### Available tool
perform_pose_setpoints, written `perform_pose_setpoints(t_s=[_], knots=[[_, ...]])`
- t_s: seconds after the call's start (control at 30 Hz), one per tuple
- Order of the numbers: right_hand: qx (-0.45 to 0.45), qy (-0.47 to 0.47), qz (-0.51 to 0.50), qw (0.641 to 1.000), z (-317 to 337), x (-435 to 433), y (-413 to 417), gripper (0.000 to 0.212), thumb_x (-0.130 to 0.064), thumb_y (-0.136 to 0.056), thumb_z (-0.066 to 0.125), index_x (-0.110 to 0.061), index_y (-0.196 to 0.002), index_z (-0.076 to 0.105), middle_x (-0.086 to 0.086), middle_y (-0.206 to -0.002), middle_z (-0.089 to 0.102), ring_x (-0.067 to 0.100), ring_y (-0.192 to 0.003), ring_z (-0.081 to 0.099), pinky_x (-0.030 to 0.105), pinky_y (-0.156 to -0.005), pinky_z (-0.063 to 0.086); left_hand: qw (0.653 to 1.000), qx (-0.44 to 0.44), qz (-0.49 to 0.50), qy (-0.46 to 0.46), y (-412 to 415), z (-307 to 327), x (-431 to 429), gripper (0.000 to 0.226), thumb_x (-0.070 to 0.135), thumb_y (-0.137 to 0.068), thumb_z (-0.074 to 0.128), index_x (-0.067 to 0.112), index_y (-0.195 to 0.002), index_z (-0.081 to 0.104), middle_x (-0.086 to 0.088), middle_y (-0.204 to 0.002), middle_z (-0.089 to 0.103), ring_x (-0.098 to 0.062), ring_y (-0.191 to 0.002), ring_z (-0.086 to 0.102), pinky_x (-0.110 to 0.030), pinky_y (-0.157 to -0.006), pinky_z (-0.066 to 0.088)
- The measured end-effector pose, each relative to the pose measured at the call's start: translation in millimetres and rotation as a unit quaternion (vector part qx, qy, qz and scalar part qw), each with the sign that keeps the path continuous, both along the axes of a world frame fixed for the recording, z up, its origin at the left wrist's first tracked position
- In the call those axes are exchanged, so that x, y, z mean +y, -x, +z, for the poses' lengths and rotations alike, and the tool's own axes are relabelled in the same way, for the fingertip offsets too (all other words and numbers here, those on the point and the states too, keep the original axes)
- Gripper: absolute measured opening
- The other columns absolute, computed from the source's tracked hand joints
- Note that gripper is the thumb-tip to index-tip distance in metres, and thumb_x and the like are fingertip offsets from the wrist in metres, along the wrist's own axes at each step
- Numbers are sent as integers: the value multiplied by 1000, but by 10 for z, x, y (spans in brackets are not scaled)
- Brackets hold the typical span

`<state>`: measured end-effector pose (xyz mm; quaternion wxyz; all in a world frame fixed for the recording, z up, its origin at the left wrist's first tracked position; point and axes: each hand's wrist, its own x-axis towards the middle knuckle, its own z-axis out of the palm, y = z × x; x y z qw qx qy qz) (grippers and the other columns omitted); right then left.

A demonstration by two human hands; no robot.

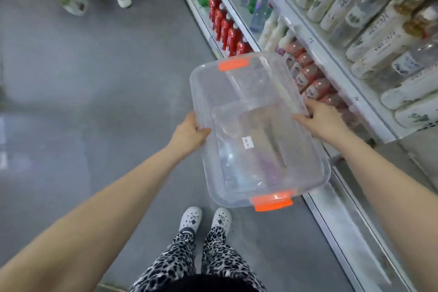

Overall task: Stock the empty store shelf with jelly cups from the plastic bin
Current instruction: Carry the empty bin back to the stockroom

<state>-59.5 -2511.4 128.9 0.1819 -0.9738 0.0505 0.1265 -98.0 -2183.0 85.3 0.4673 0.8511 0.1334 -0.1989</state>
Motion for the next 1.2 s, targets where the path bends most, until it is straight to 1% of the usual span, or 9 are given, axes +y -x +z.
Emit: perform_pose_setpoints(t_s=[0.07, 0.13, 0.27, 0.37, 0.57, 0.73, 0.83, 0.9, 1.2], knots=[[-11, -41, 26, 999, 48, 390, -117, 40, -29, -88, 66, -10, -122, 59, 6, -88, 66, 29, -89, 60, 31, -71, 37, 999, -8, 41, 10, 46, 30, 376, 40, 20, -88, 59, 17, -126, 47, -11, -96, 66, -30, -83, 68, -46, -81, 56], [-28, -79, 59, 995, 72, 824, -242, 43, -29, -88, 66, -11, -125, 54, -8, -71, 53, 21, -72, 53, 28, -63, 32, 995, -14, 94, 34, 114, 60, 765, 45, 20, -87, 58, 24, -130, 48, -7, -95, 68, -27, -81, 70, -43, -77, 59], [-31, -112, 130, 985, 59, 1762, -465, 49, -32, -87, 65, -15, -130, 51, 8, -80, 63, 26, -80, 59, 31, -66, 39, 979, -28, 195, 42, 332, 76, 1585, 43, 20, -84, 60, 31, -125, 51, -1, -91, 69, -22, -77, 71, -37, -70, 60], [-18, -103, 179, 978, 30, 2512, -604, 52, -30, -86, 67, -12, -132, 49, 7, -78, 60, 28, -79, 59, 32, -67, 39, 963, -34, 264, 40, 512, 67, 2212, 35, 17, -83, 61, 32, -113, 52, -2, -85, 70, -26, -76, 71, -39, -70, 60], [13, -86, 286, 954, 32, 4132, -846, 45, -31, -84, 66, -13, -123, 53, 9, -92, 70, 33, -87, 67, 40, -82, 52, 931, -47, 363, -18, 797, 97, 3511, 38, 16, -82, 64, 32, -113, 51, 2, -75, 62, -18, -64, 66, -31, -63, 57], [8, -93, 351, 932, 93, 5498, -978, 42, -29, -83, 66, -13, -119, 54, 8, -86, 71, 29, -81, 67, 37, -78, 52, 909, -44, 411, -52, 959, 161, 4591, 48, 15, -82, 64, 23, -128, 50, 1, -75, 63, -24, -66, 66, -43, -78, 58], [13, -100, 372, 923, 143, 6192, -1036, 41, -28, -82, 65, -12, -118, 52, 11, -84, 70, 28, -77, 67, 41, -76, 54, 891, -50, 447, -66, 1018, 221, 5130, 55, 16, -81, 64, 23, -133, 47, 4, -72, 63, -19, -61, 65, -40, -77, 58], [20, -107, 387, 916, 170, 6624, -1068, 42, -26, -81, 66, -11, -119, 52, 12, -84, 69, 31, -79, 67, 45, -78, 55, 877, -46, 472, -73, 1073, 238, 5442, 58, 17, -80, 63, 23, -135, 45, 6, -75, 64, -22, -68, 68, -41, -80, 57], [45, -72, 504, 859, 86, 8461, -1191, 44, -27, -81, 68, -10, -117, 49, 13, -88, 69, 31, -85, 65, 35, -74, 50, 813, -18, 576, -89, 1393, 148, 6498, 47, 21, -75, 59, 37, -119, 52, 5, -82, 70, -17, -71, 71, -38, -86, 55]])
